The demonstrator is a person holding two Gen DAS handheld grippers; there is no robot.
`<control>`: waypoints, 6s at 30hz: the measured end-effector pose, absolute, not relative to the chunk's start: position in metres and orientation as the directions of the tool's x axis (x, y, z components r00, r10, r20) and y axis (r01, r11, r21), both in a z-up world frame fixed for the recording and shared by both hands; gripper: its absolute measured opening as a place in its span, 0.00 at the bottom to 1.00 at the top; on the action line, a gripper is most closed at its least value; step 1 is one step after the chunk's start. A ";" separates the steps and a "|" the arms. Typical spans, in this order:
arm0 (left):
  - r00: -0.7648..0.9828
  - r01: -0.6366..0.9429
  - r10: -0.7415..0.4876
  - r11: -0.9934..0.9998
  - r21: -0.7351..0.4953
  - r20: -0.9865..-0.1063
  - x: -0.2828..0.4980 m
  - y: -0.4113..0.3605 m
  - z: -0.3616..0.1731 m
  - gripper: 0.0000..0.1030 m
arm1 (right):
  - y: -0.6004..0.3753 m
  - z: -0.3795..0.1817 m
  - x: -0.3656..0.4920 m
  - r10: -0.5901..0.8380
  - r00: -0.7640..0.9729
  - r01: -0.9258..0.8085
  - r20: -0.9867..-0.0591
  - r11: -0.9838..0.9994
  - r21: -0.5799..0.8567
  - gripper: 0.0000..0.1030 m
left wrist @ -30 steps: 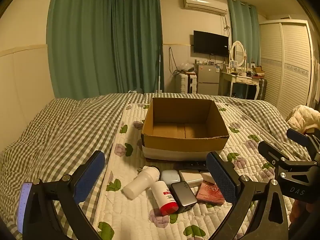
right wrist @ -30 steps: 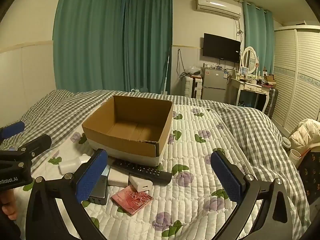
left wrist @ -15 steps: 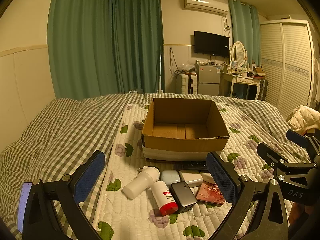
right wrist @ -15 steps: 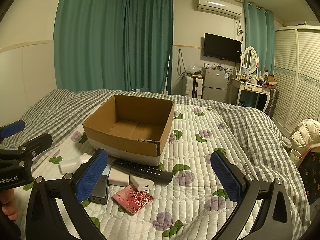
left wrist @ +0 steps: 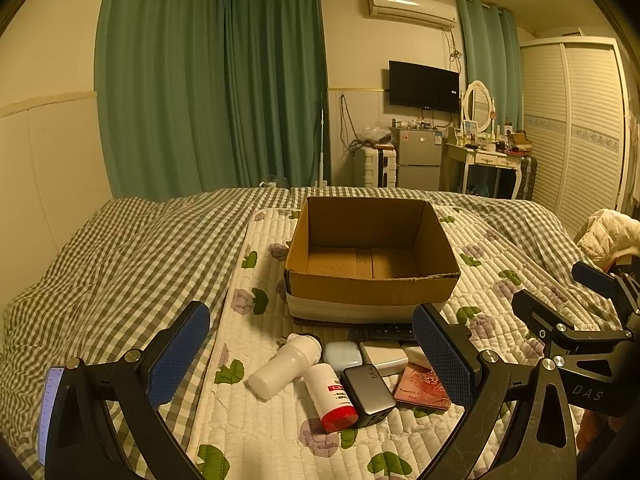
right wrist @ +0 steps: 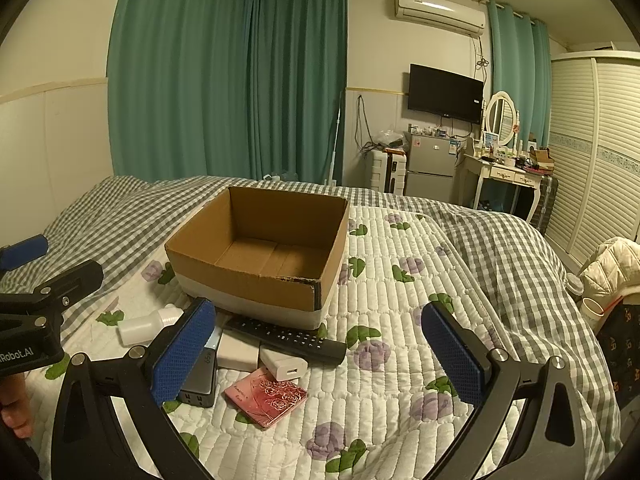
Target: Organize rigid objects
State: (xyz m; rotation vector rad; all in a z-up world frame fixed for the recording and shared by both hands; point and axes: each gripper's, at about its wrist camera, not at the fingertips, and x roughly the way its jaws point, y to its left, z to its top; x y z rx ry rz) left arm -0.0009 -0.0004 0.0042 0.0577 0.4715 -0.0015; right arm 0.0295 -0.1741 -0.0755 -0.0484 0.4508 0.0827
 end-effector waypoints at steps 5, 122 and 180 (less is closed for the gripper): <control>0.891 0.020 0.010 0.998 0.063 -0.454 0.000 -0.003 0.004 1.00 | -0.174 -0.075 0.030 0.069 0.896 -0.090 -0.438 0.995 -0.029 1.00; 0.561 0.220 -0.023 0.968 0.122 -0.828 0.040 -0.003 -0.102 0.57 | -0.094 -0.190 0.132 0.393 0.516 -0.306 -0.762 0.915 0.265 0.85; 0.642 0.177 -0.095 0.984 0.027 -0.761 0.235 -0.028 -0.035 0.36 | -0.143 -0.054 0.216 0.224 0.798 -0.296 -0.559 0.954 -0.040 0.40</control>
